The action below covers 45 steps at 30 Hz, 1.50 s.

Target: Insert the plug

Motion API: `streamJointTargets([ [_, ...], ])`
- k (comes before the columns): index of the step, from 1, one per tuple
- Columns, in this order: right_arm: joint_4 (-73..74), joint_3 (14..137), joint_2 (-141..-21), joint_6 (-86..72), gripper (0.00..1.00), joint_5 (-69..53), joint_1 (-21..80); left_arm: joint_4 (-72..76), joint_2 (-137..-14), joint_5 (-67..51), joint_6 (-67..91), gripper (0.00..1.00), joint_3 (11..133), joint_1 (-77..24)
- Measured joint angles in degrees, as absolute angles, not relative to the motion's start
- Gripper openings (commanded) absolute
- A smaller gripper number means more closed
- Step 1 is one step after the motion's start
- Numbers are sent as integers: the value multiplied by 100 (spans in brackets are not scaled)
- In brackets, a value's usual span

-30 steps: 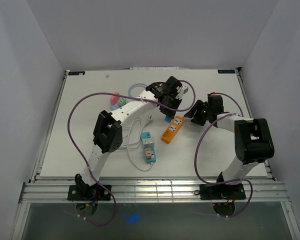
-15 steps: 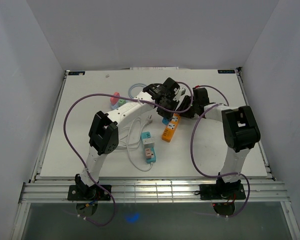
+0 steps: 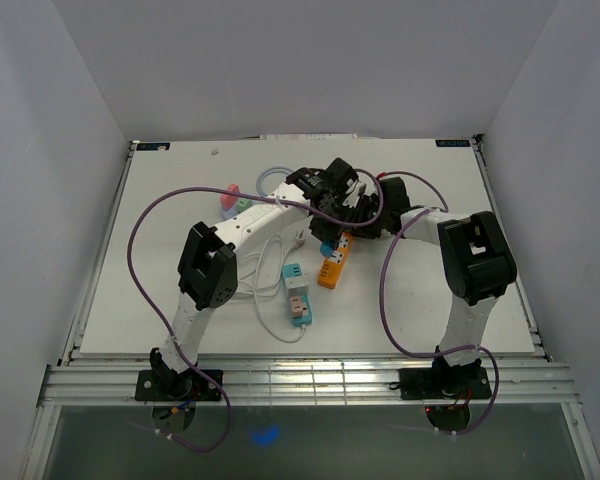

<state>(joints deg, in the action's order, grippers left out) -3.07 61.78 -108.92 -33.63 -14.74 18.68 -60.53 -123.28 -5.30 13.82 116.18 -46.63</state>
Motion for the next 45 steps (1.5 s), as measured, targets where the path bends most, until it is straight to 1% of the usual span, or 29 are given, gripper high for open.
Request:
streamJointTargets([
  [7,-353,6149,-10892,-3365,37,-1485,1883,-6370,-12381,-572,1653,0,11681,-4663],
  [17,-484,6088,-10895,-3391,37,-1581,1887,-6519,-12818,-624,2040,0,12202,-4713],
  [22,-637,6010,-10895,-3422,37,-1669,1887,-6600,-13045,-528,2193,0,12230,-4786],
  [45,-1260,5721,-10914,-3669,38,-1931,1887,-6766,-13380,-276,2257,0,12543,-4807],
])
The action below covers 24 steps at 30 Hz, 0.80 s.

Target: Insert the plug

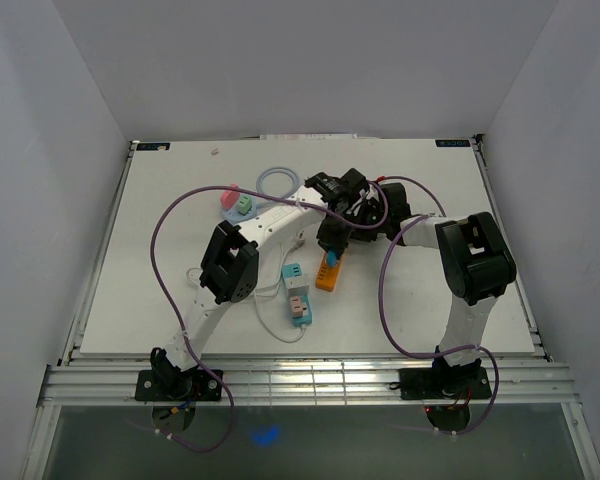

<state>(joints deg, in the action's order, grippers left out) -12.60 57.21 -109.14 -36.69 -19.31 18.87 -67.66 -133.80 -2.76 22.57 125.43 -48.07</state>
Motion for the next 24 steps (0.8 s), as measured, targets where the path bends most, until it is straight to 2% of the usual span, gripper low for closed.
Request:
streamJointTargets([
  [24,-1264,5719,-10914,-3710,38,-1949,1887,-7181,-13646,-255,2349,0,12991,-4731],
])
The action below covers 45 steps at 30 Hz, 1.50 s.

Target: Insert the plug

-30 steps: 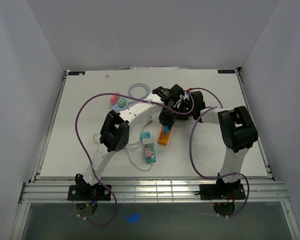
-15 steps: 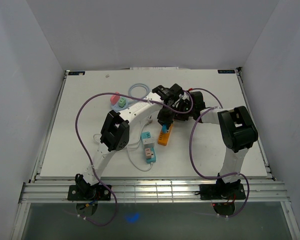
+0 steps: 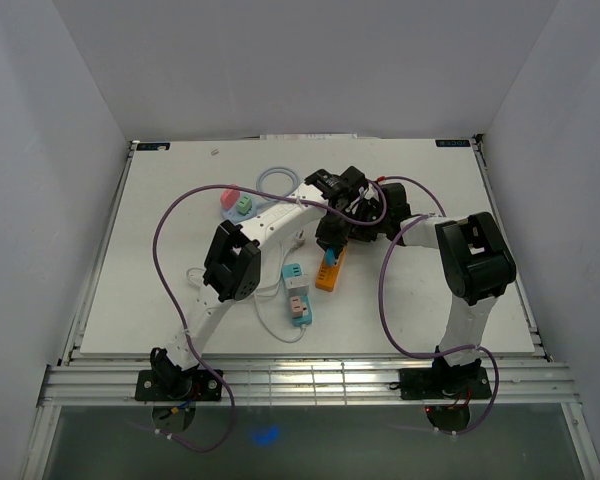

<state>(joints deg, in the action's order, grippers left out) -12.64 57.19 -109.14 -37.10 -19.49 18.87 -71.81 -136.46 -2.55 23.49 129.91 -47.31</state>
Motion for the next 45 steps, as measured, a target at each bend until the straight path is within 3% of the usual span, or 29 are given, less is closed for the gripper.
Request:
streamJointTargets([
  [45,-1789,5494,-11000,-4091,40,-2274,1767,-7098,-13725,154,2862,0,13004,-4834],
])
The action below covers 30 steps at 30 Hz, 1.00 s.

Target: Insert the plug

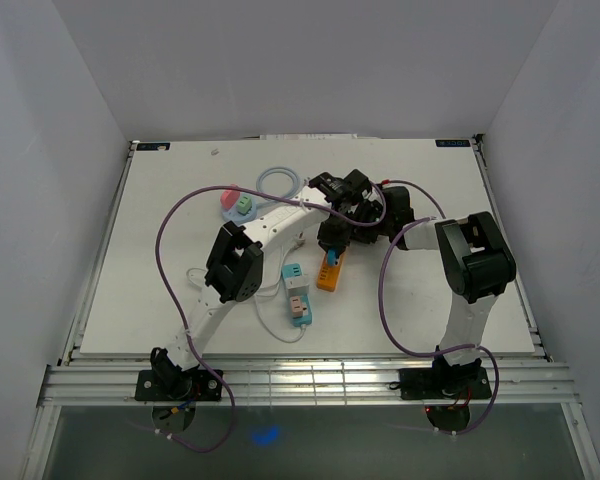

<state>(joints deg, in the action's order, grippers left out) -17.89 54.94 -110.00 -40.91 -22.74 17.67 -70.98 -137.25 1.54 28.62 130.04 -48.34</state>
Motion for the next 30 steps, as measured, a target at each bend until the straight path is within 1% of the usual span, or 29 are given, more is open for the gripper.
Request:
streamJointTargets([
  [4,-2005,5406,-11000,-4244,48,-2379,1756,-7002,-13662,156,2939,0,12884,-4834],
  [10,-2053,5408,-10975,-4311,54,-2456,1728,-6895,-13614,156,2989,0,12783,-4834],
  [15,-1634,5461,-10812,-4285,61,-2388,1708,-6829,-13594,154,3004,0,12744,-4834],
  [22,-580,5811,-10516,-4060,60,-1857,1592,-6766,-13546,154,3002,0,12663,-4831],
  [28,-193,5594,-10068,-3940,48,-1726,1352,-6720,-13531,148,3002,0,12634,-4823],
  [30,-174,5330,-9841,-3892,47,-1732,1271,-6718,-13531,145,3002,0,12634,-4823],
])
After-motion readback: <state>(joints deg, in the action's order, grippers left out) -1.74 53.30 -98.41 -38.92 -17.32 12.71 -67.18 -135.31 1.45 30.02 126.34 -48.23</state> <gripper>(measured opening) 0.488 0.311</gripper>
